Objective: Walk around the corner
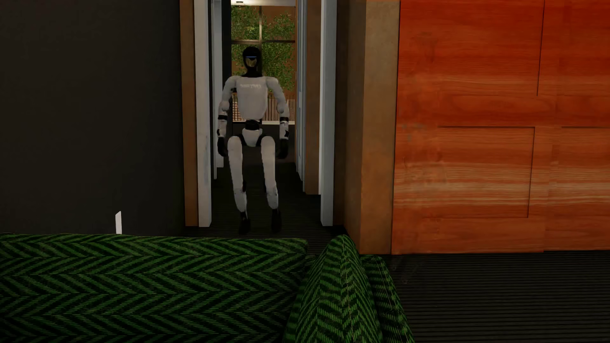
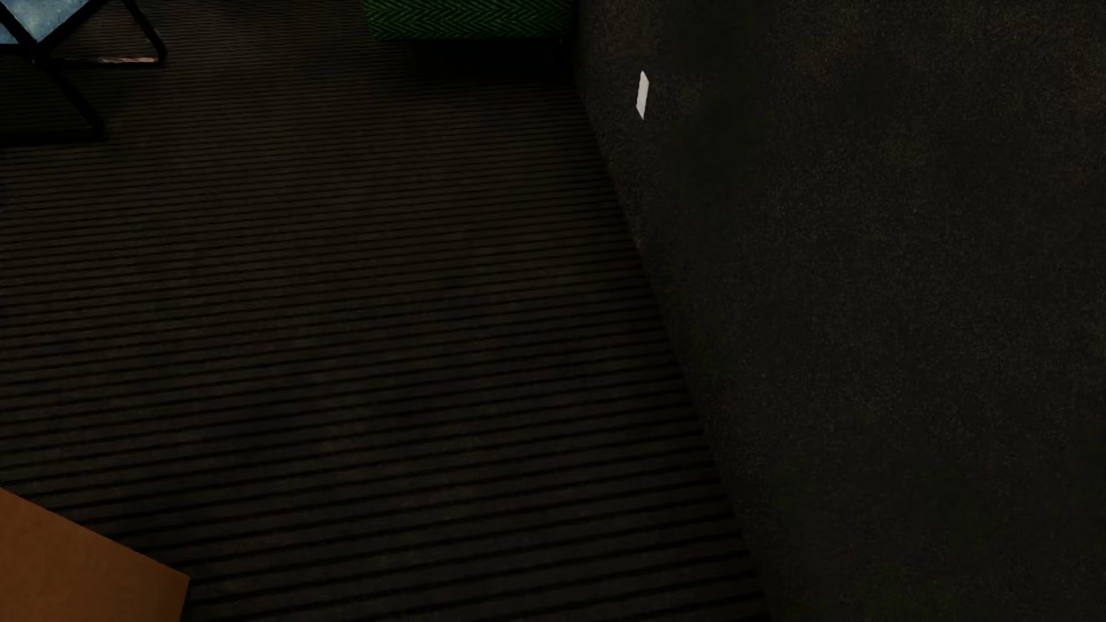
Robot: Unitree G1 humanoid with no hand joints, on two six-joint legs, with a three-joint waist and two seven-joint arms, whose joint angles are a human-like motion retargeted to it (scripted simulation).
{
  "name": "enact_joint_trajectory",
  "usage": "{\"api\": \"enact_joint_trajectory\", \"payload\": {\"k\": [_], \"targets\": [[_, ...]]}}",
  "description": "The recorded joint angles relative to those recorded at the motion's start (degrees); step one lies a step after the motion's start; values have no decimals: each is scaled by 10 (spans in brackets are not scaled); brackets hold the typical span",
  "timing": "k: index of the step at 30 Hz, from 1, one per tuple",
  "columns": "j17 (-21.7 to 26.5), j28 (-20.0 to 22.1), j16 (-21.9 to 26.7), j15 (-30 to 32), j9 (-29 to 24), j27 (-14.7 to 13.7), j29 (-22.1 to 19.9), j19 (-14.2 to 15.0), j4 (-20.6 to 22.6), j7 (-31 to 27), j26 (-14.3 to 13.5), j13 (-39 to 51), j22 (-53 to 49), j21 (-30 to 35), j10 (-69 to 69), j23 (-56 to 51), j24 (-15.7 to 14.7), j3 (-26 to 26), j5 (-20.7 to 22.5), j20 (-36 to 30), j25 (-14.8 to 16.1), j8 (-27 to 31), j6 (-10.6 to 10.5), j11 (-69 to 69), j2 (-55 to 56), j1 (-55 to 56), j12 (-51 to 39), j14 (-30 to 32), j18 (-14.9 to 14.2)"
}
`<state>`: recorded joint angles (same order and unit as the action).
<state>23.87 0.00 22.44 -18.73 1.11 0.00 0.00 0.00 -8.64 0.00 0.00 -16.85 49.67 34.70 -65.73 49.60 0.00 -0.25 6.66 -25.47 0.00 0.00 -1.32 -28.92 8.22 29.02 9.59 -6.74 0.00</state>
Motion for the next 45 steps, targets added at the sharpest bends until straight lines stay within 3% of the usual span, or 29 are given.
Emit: {"api": "enact_joint_trajectory", "payload": {"k": [3, 6, 12, 15, 17, 19, 21, 22, 24, 27, 30, 31, 33, 35, 37, 39, 41, 43, 45], "targets": [[9, 0, -1, -16, -10, 0, 0, 0, 19, 0, 0, -4, -17, -1, -140, -4, 0, 42, -14, 11, 0, 0, 20, -1, -32, 86, 13, -79, 0], [15, 0, -2, -31, -16, 0, 0, 0, 40, 0, 0, 3, -9, -6, -121, -5, 0, 76, -29, 6, 0, 0, 32, -10, -55, 144, 28, -45, 0], [12, 0, -4, -35, -22, 0, 0, 0, 49, 0, 0, 36, 49, 3, 179, -8, 0, 119, -45, -41, 0, 0, 28, -3, -118, 132, 48, 73, 0], [-1, 0, -2, -25, -6, 0, 0, 0, 36, 0, 0, 39, 55, 15, 351, -30, 0, 139, -46, -43, 0, 0, 21, -8, -134, 59, 65, 60, 0], [-12, 0, -4, -13, 13, 0, 0, 0, 30, 0, 0, 31, 67, 13, 394, -46, 0, 136, -54, -47, 0, 0, 16, -7, -150, 16, 78, 71, 0], [-31, 0, -6, 37, 21, 0, 0, 0, 48, 0, 0, 16, 91, -1, 362, -48, 0, 105, -70, -62, 0, 0, 27, -26, -164, 17, 78, 111, 0], [-47, 0, -3, 122, 18, 0, 0, 0, 74, 0, 0, 1, 108, -3, 323, -29, 0, 82, -88, -84, 0, 0, 43, -104, -138, 6, 55, 87, 0], [-57, 0, 2, 140, 25, 0, 0, 0, 95, 0, 0, -12, 82, -22, 323, -27, 0, 94, -104, -12, 0, 0, 60, -180, -86, -2, 50, 60, 0], [-36, 0, 12, 120, 14, 0, 0, 0, 115, 0, 0, -8, -7, 9, 333, -46, 0, 115, -113, 13, 0, 0, 64, -347, 3, -59, 36, 14, 0], [-4, 0, 14, 154, 10, 0, 0, 0, 136, 0, 0, 13, -130, -14, 347, -51, 0, 65, -131, 45, 0, 0, 40, -440, 90, -137, 19, -6, 0], [15, 0, 8, 277, 3, 0, 0, 0, 145, 0, 0, 23, -194, -96, 348, -39, 0, 34, -122, 57, 0, 0, 16, -340, 168, -193, -7, -25, 0], [21, 0, 9, 291, -1, 0, 0, 0, 144, 0, 0, 27, -209, -105, 351, -37, 0, 31, -116, 56, 0, 0, 11, -283, 186, -213, -11, -33, 0], [31, 0, 13, 256, -5, 0, 0, 0, 138, 0, 0, 34, -226, -97, 356, -35, 0, 20, -107, 46, 0, 0, 7, -166, 204, -252, -9, -49, 0], [31, 0, 16, 170, -5, 0, 0, 0, 126, 0, 0, 32, -199, -85, 359, -36, 0, 4, -101, 30, 0, 0, 3, -55, 197, -286, 1, -64, 0], [23, 0, 11, 99, -2, 0, 0, 0, 113, 0, 0, 19, -124, -85, 355, -37, 0, -15, -97, 14, 0, 0, -1, 12, 179, -308, 11, -78, 0], [7, 0, 6, 84, 5, 0, 0, 0, 99, 0, 0, 1, -27, -82, 345, -31, 0, -27, -90, 5, 0, 0, -2, 17, 164, -324, 27, -83, 0], [-13, 0, 5, 126, 16, 0, 0, 0, 86, 0, 0, -14, 62, -62, 331, -9, 0, -19, -76, 5, 0, 0, -1, -28, 169, -328, 49, -50, 0], [-31, 0, 4, 139, 24, 0, 0, 0, 73, 0, 0, -19, 119, -22, 282, 24, 0, 9, -64, 18, 0, 0, -6, -54, 164, -305, 76, 60, 0], [-36, 0, 8, 124, 31, 0, 0, 0, 56, 0, 0, -25, 131, 9, 142, 29, 0, 25, -56, 13, 0, 0, -15, -29, 127, -216, 97, 172, 0]]}}
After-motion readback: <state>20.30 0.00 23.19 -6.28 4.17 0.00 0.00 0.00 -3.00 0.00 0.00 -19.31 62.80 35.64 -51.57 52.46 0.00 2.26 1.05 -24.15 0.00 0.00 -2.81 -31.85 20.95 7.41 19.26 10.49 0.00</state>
